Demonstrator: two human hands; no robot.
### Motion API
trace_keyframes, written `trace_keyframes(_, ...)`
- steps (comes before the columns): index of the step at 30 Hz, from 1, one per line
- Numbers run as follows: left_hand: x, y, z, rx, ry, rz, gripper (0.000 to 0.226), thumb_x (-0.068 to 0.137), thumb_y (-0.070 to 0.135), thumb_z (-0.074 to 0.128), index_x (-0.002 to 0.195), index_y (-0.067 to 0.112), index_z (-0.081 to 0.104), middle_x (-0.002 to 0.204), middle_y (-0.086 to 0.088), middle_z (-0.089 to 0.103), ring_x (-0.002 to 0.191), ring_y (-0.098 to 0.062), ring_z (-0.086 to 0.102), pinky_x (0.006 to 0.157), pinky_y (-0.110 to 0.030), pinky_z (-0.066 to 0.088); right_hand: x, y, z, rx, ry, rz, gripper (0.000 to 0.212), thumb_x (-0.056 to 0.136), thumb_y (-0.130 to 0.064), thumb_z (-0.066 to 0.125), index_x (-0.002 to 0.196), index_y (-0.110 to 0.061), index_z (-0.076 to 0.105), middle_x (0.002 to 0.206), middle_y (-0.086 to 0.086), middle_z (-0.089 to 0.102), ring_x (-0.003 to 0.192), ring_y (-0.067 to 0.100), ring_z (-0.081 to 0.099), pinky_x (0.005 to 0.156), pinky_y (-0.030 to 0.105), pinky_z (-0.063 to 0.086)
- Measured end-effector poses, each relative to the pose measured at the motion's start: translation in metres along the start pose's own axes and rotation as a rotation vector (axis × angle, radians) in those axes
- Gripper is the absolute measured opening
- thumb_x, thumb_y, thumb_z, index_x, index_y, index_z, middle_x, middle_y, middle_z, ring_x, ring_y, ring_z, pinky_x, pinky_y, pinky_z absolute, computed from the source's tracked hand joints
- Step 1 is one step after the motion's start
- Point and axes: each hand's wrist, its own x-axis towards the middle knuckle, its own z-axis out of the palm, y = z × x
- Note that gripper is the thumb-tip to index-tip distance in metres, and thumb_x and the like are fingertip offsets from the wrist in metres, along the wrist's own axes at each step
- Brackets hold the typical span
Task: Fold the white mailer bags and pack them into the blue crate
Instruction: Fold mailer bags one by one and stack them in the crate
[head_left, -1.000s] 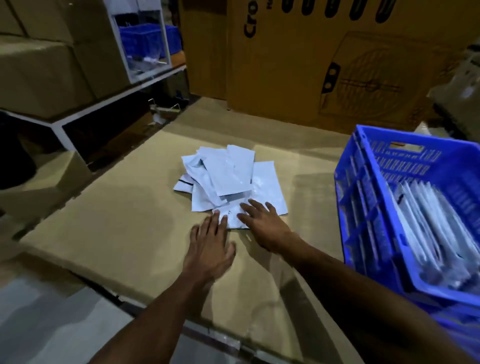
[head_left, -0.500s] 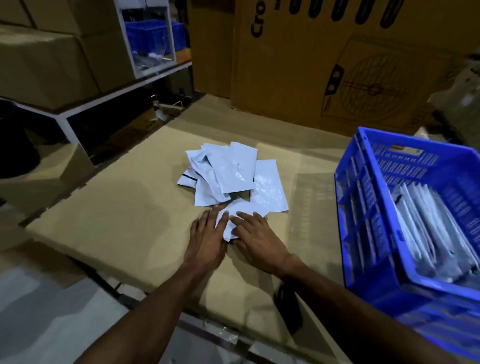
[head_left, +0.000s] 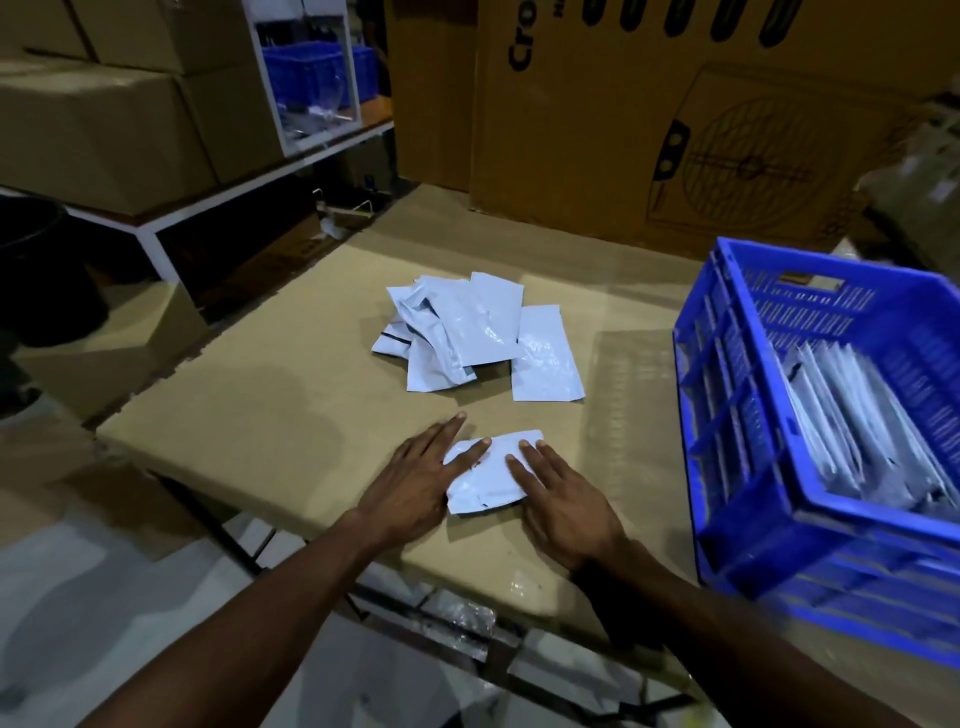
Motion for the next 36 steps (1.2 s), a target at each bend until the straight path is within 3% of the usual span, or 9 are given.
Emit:
trace_keyframes(4,0.003,0.001,-0.002,0.091,0.019,-0.012,0.093,0.080,0.004,0.056,0.160,0.031,0.019,0.170,-0.005,0.002,0.153,-0.027,0.015,0.118,-0.041,0.026,-0.011,-0.016,0.000,-0.032,0.003,0.108,0.060,0.091,-0.040,0.042,0.142,-0.010,0.051,0.148,0.018,0.048,0.137,0.038,0.044,0.099,0.046,0.052)
trace_keyframes(6,0.004,-0.004,-0.002,0.104,0.096,-0.058,0.088,0.071,0.004,0.069,0.153,0.017,0.040,0.164,-0.011,0.027,0.145,-0.030,0.038,0.111,-0.043,0.039,-0.010,-0.023,-0.005,0.005,0.021,0.155,0.063,0.093,-0.049,0.042,0.140,-0.008,0.054,0.146,0.019,0.050,0.136,0.039,0.045,0.103,0.048,0.048)
trace_keyframes(8,0.009,-0.005,-0.001,0.039,0.228,-0.116,0.074,0.063,-0.005,0.078,0.134,0.003,0.060,0.143,-0.018,0.056,0.124,-0.034,0.061,0.098,-0.047,0.052,0.001,-0.024,-0.014,0.038,0.068,0.199,0.061,0.097,-0.048,0.038,0.137,-0.006,0.055,0.143,0.018,0.053,0.135,0.037,0.047,0.106,0.047,0.045)
trace_keyframes(10,0.017,0.010,-0.004,-0.064,0.333,-0.116,0.050,0.075,-0.001,0.065,0.125,-0.003,0.066,0.128,-0.021,0.066,0.112,-0.036,0.068,0.094,-0.048,0.055,0.019,-0.022,-0.022,0.080,0.079,0.212,0.057,0.099,-0.039,0.032,0.134,-0.003,0.057,0.140,0.018,0.056,0.131,0.036,0.050,0.107,0.046,0.044)
trace_keyframes(11,0.022,0.023,-0.005,-0.114,0.327,-0.133,0.048,0.084,0.013,0.049,0.128,-0.002,0.064,0.130,-0.020,0.065,0.116,-0.035,0.066,0.099,-0.045,0.052,0.027,-0.021,-0.024,0.090,0.057,0.191,0.056,0.099,-0.036,0.029,0.133,-0.002,0.058,0.139,0.018,0.056,0.130,0.036,0.051,0.106,0.046,0.044)
trace_keyframes(14,0.029,0.055,0.008,-0.071,0.063,-0.205,0.083,0.086,0.044,0.005,0.149,0.006,0.044,0.155,-0.010,0.044,0.146,-0.025,0.037,0.118,-0.043,0.025,0.032,-0.014,-0.012,0.065,-0.042,0.091,0.056,0.100,-0.035,0.025,0.137,-0.005,0.055,0.144,0.014,0.053,0.135,0.035,0.047,0.107,0.048,0.040)
trace_keyframes(20,0.019,0.058,0.039,0.087,0.089,-0.241,0.061,0.098,0.039,0.030,0.148,0.009,0.048,0.151,-0.007,0.051,0.142,-0.026,0.044,0.113,-0.052,0.037,0.020,-0.007,0.009,0.083,-0.037,0.133,0.057,0.105,-0.042,0.020,0.151,-0.016,0.040,0.158,0.001,0.036,0.148,0.024,0.028,0.113,0.043,0.033)
trace_keyframes(28,0.020,0.059,0.041,0.093,0.082,-0.247,0.063,0.100,0.041,0.023,0.152,0.010,0.043,0.154,-0.005,0.046,0.147,-0.026,0.036,0.116,-0.055,0.030,0.022,-0.008,0.007,0.082,-0.060,0.146,0.054,0.103,-0.042,0.025,0.148,-0.019,0.044,0.154,0.000,0.043,0.143,0.025,0.037,0.107,0.049,0.040)
trace_keyframes(36,0.019,0.063,0.036,0.063,0.088,-0.258,0.062,0.101,0.041,0.022,0.152,0.012,0.042,0.156,-0.004,0.045,0.148,-0.024,0.035,0.116,-0.056,0.029,0.019,-0.010,0.007,0.119,-0.074,0.163,0.055,0.103,-0.043,0.022,0.152,-0.022,0.036,0.158,-0.004,0.036,0.148,0.021,0.026,0.113,0.050,0.031)
